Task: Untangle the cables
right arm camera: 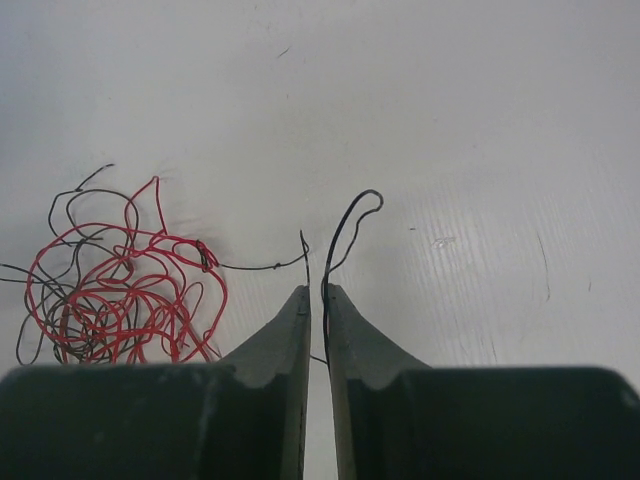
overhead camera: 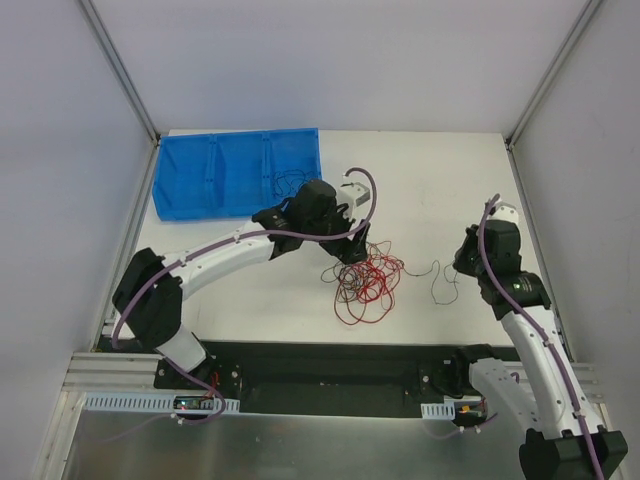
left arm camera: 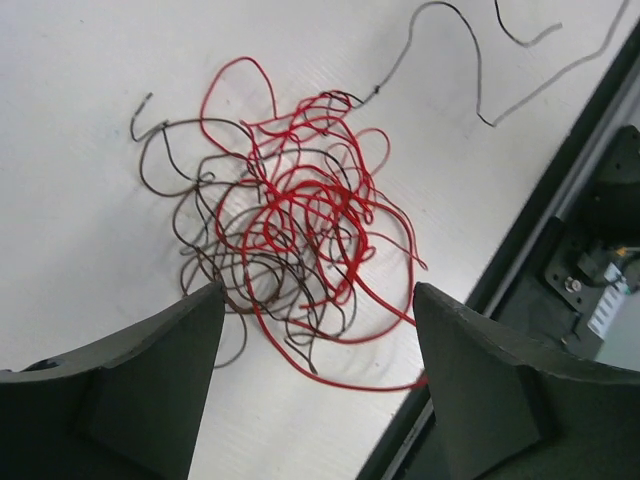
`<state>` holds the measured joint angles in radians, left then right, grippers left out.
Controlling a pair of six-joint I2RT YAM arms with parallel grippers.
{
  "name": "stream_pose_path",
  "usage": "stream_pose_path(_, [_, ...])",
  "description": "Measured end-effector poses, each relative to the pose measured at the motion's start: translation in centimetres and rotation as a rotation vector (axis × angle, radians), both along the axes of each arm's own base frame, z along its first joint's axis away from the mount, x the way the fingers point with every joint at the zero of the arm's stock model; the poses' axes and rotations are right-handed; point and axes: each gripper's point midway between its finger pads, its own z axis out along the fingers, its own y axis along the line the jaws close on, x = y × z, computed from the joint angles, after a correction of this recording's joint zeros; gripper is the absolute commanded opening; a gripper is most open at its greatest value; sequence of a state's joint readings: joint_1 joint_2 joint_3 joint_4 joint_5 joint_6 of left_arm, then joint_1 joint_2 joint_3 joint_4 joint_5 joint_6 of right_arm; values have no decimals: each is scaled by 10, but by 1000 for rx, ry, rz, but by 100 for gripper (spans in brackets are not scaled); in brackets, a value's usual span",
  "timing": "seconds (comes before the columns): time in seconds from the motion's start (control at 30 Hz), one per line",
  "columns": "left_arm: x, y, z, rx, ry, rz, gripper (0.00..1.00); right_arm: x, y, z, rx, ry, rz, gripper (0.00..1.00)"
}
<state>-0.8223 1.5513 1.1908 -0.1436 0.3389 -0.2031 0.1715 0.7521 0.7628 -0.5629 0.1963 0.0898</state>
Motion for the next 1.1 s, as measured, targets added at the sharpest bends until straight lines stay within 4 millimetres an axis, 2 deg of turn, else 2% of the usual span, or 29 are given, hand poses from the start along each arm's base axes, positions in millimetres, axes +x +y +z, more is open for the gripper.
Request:
stream_pose_path(0.13, [24, -5, -13, 60, -64, -16, 75, -3, 3, -7, 11, 20, 16, 25])
stream_pose_path(0.27, [46, -2, -34, 141, -170, -108, 75, -7, 8, -10, 22, 20, 46, 28])
stream_pose_path(0.4, [62, 3, -57, 231, -255, -199, 69, -11, 11, -13, 32, 17, 73, 32])
stream_pose_path(0.47, [67, 1, -67, 252, -275, -242, 60, -12, 13, -15, 37, 19, 83, 42])
stream_pose_path(0.57, [64, -5, -78, 251, -267, -298, 19, -13, 16, -16, 45, 22, 96, 65])
stream_pose_path(0.6, [63, -5, -82, 255, -263, -312, 7, -13, 17, -16, 48, 23, 102, 72])
stream_pose_path(0.63, [63, -5, -84, 261, -261, -316, 0, -13, 17, -16, 51, 24, 105, 79])
stream_pose_path(0.7, [64, -4, -84, 268, -265, -318, 0, -13, 18, -18, 48, 33, 110, 87])
stream_pose_path(0.77, [67, -3, -79, 273, -279, -306, 0, -15, 17, -21, 43, 57, 110, 90])
stream_pose_path(0.83, [66, -1, -67, 266, -291, -291, 0, -15, 18, -24, 37, 87, 118, 91])
stream_pose_path(0.9, [63, 1, -41, 235, -308, -264, 0, -15, 23, -24, 44, 96, 144, 90])
stream_pose_path(1.0, [56, 5, 25, 129, -364, -191, 0, -15, 49, -17, 102, 63, 259, 90])
stream_pose_path(1.1, [46, 8, 110, -28, -437, -116, 0, -15, 93, 6, 197, -49, 431, 90])
